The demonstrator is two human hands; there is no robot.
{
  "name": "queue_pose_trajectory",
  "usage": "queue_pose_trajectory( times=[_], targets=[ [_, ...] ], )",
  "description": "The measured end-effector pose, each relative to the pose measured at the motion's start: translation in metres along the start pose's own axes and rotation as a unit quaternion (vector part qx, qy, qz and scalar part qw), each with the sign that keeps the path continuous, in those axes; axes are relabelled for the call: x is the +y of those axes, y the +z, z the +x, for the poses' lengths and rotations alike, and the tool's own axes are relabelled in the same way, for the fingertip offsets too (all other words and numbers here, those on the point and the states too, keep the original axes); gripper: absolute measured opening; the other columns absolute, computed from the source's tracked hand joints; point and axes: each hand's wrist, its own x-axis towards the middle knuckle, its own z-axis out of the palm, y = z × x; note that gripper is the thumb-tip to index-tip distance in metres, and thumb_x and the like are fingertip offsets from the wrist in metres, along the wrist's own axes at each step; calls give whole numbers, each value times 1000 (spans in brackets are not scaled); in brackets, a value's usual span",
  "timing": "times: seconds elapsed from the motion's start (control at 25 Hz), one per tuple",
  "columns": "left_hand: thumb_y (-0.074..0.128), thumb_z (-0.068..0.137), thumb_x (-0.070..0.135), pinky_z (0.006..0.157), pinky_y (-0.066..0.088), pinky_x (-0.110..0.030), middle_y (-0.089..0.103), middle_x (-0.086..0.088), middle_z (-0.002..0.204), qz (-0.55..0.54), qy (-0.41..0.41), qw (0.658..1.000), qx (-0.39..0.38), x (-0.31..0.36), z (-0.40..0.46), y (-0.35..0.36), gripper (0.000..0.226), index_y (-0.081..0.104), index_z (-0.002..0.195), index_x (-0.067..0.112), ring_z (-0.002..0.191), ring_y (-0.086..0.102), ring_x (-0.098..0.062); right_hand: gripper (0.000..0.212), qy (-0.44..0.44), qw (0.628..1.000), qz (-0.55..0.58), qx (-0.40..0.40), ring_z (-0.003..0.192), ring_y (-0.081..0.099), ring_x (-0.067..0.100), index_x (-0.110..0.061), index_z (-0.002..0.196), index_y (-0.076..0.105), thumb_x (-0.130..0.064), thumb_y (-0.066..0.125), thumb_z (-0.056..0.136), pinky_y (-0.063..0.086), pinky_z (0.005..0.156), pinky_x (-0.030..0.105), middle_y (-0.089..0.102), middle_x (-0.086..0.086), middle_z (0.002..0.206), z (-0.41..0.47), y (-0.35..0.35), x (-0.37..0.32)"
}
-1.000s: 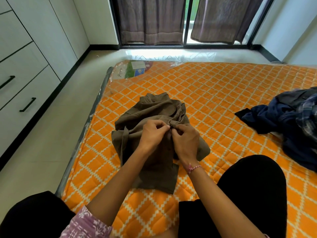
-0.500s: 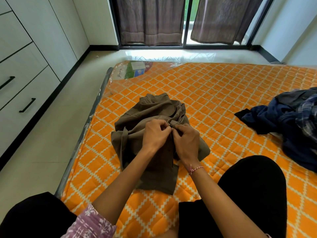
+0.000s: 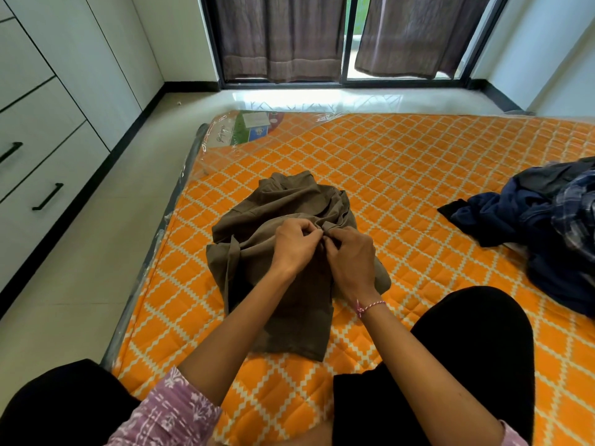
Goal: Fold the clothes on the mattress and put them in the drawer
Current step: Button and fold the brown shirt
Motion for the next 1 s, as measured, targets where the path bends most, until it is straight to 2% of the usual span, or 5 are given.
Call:
queue_pose_trajectory(
  times=[0.16, 0.52, 0.8, 0.92, 1.0],
  targets=[
    [55, 92, 10, 63, 42, -20, 58, 2, 68, 103, 47, 993, -38, 7, 11, -6, 20, 66, 75, 10, 64, 52, -4, 15, -26, 999, -15, -18, 77, 64, 24, -6, 95, 75, -11, 63, 88, 29, 61, 17, 72, 14, 89, 10, -4, 2],
    [47, 99, 15, 55, 40, -19, 49, 0, 60, -101, -47, 992, -59, 5, 17, -3, 34, 56, 66, 13, 56, 47, -8, 31, 5, 999, 19, -40, 46, 40, 7, -11, 55, 57, -19, 72, 81, 27, 45, 15, 58, 5, 55, 21, -7, 4],
    [41, 100, 40, 62, 38, -29, 47, -1, 57, -47, 16, 997, -65, 6, 32, -13, 49, 55, 67, 6, 55, 44, -13, 12, 68, 991, 92, -64, 59, 59, 9, -8, 74, 75, -18, 71, 80, 42, 53, 11, 71, 5, 70, 34, -5, -6],
    [42, 100, 36, 58, 36, -25, 47, 1, 56, -22, 41, 997, -62, 7, 33, -17, 49, 50, 58, 13, 52, 43, -9, 14, 114, 978, 154, -80, 69, 68, 19, -5, 74, 76, -17, 70, 79, 56, 68, 36, 73, 9, 72, 37, -1, -2],
    [43, 100, 33, 57, 37, -21, 48, 5, 60, 13, 56, 995, -80, 2, 27, -18, 42, 52, 61, 19, 55, 44, -5, 18, 129, 976, 161, -71, 69, 68, 24, -2, 69, 74, -16, 69, 79, 53, 66, 37, 71, 11, 70, 40, 1, 1]
  ],
)
